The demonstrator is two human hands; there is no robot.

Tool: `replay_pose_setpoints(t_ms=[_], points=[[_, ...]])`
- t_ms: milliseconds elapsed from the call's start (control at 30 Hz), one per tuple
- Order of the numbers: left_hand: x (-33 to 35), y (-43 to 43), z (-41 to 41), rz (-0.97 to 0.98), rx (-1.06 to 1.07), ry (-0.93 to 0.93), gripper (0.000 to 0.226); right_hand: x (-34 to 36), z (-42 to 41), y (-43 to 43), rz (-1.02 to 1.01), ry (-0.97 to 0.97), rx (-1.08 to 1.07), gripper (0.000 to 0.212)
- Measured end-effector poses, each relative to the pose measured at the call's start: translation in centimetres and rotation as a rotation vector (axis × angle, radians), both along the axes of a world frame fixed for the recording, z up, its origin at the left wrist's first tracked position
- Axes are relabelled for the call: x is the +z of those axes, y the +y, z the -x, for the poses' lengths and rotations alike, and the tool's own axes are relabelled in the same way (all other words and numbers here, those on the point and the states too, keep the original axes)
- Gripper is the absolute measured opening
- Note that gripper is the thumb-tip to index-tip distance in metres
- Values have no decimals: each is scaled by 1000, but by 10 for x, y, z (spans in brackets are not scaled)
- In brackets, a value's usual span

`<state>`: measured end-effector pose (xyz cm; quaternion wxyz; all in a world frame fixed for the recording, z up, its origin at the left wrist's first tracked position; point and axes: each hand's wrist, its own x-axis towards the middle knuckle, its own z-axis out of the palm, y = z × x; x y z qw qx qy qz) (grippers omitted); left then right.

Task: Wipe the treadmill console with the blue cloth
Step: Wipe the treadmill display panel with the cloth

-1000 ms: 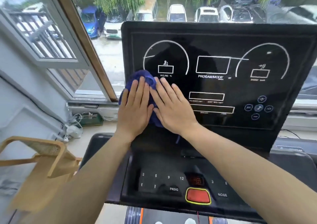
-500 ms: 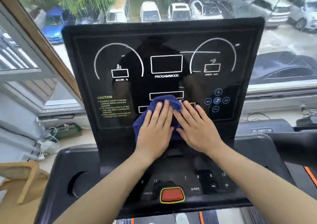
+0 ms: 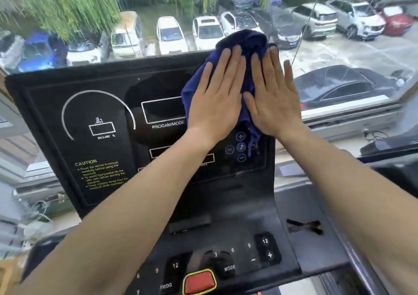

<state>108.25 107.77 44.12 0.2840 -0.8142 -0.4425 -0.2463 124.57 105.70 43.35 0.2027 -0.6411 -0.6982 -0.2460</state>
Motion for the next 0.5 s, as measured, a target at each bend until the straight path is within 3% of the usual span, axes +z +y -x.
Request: replay_pose_setpoints(t_ms=[167, 367, 500], points=[[-37, -22, 6, 12, -52, 70, 64, -47, 12, -29, 42, 120, -20, 71], [-126, -83, 46, 133, -172, 158, 69, -138, 27, -98, 126, -40, 54, 65], [-151, -104, 74, 132, -245, 122, 49, -164, 51, -120, -15, -16, 132, 46]])
